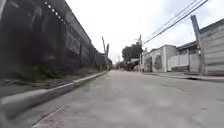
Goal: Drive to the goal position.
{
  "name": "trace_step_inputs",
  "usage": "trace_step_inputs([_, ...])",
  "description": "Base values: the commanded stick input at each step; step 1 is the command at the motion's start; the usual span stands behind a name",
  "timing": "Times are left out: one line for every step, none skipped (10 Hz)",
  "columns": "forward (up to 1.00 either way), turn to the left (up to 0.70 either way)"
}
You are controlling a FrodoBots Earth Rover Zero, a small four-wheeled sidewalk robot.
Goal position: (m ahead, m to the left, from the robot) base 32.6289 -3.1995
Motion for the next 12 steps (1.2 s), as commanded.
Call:
trace_step_inputs([0.85,-0.03])
trace_step_inputs([0.85,-0.22])
trace_step_inputs([0.85,-0.34])
trace_step_inputs([0.85,-0.14])
trace_step_inputs([0.85,0.00])
trace_step_inputs([0.85,0.00])
trace_step_inputs([0.85,0.00])
trace_step_inputs([0.85,0.00])
trace_step_inputs([0.85,0.00])
trace_step_inputs([0.85,0.00])
trace_step_inputs([0.85,0.00])
trace_step_inputs([0.85,0.00])
